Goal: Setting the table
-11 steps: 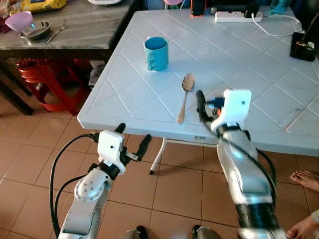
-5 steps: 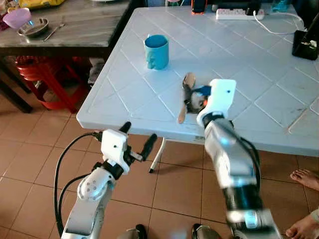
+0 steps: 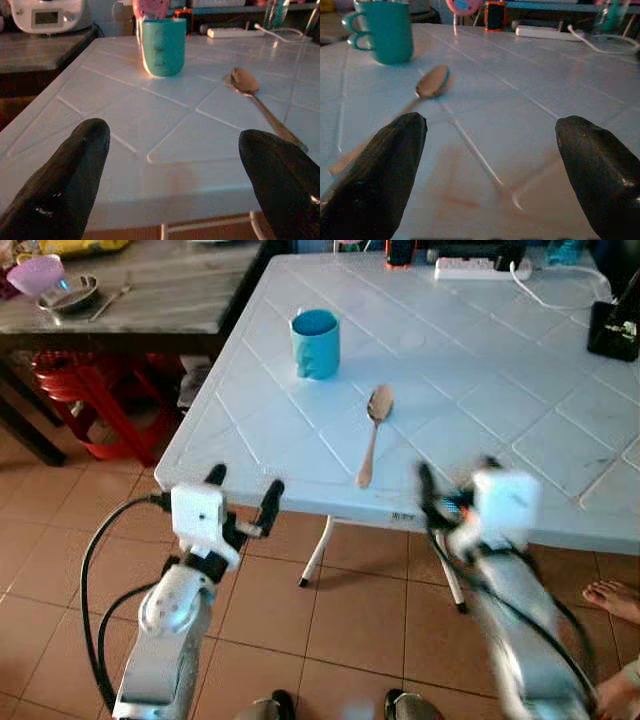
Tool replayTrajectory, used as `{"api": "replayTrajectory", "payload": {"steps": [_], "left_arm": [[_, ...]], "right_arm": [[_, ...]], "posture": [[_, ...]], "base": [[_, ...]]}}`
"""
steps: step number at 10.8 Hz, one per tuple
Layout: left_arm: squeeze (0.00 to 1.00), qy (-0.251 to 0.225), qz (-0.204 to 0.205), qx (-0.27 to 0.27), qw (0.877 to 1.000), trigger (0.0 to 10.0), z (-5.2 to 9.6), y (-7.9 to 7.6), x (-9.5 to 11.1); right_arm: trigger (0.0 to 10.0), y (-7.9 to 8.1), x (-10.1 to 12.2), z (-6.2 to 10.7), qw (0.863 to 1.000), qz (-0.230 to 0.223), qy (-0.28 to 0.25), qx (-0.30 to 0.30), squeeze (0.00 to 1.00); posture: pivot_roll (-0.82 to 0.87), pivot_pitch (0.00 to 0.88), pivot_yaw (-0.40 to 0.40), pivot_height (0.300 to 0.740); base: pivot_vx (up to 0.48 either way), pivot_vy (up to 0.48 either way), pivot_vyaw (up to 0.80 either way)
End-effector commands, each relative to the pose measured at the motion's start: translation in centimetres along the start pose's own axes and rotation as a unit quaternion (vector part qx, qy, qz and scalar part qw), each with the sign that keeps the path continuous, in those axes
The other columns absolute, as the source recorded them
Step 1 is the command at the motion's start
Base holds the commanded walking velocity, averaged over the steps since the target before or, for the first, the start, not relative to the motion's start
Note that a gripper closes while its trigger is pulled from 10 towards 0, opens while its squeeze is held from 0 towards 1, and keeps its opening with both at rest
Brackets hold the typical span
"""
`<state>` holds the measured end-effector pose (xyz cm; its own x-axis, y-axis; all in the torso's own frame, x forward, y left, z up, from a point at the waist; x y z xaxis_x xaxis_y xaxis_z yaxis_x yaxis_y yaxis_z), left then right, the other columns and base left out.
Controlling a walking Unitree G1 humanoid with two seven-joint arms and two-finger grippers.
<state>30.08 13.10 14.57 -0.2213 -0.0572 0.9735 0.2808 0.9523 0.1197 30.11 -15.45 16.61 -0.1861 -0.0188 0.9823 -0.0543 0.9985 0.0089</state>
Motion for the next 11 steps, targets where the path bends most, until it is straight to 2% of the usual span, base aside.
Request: {"api": "replayTrajectory", "payload": {"steps": [1,3,11], "left_arm": [[0.0,0.004,-0.002,0.004,1.0,10.0,0.4,0.4,-0.2],[0.0,-0.009,0.007,-0.017,1.0,10.0,-0.1,-0.3,0.2],[0.0,-0.011,0.014,-0.04,0.999,10.0,0.1,-1.2,0.1]], "right_arm": [[10.0,-0.1,0.6,0.5,1.0,0.002,-0.012,-0.003,0.0],[10.0,-0.3,0.3,1.1,1.0,0.003,0.001,-0.01,0.0],[10.0,0.6,0.3,0.9,1.0,0.001,0.006,0.006,0.0]], "posture": [[-0.11,0.204,0.121,0.74],[-0.12,0.203,0.126,0.74],[-0.12,0.207,0.116,0.74]], "base": [[0.0,0.0,0.0],[0.0,0.0,-0.32],[0.37,0.0,0.0]]}}
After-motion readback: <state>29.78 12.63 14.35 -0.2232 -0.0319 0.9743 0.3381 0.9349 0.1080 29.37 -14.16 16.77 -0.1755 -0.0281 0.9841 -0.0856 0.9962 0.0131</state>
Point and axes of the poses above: a point about 5 cm out from each wrist's last joint towards the gripper, its own z axis pointing back from the gripper into the wrist, its own x axis along the axis of the wrist's last joint, y = z × x, the point moved 3 cm from there along -z, pointing out of the wrist towards the gripper, and after that the axes turned 7 degrees about -z, right-handed, at the moved point
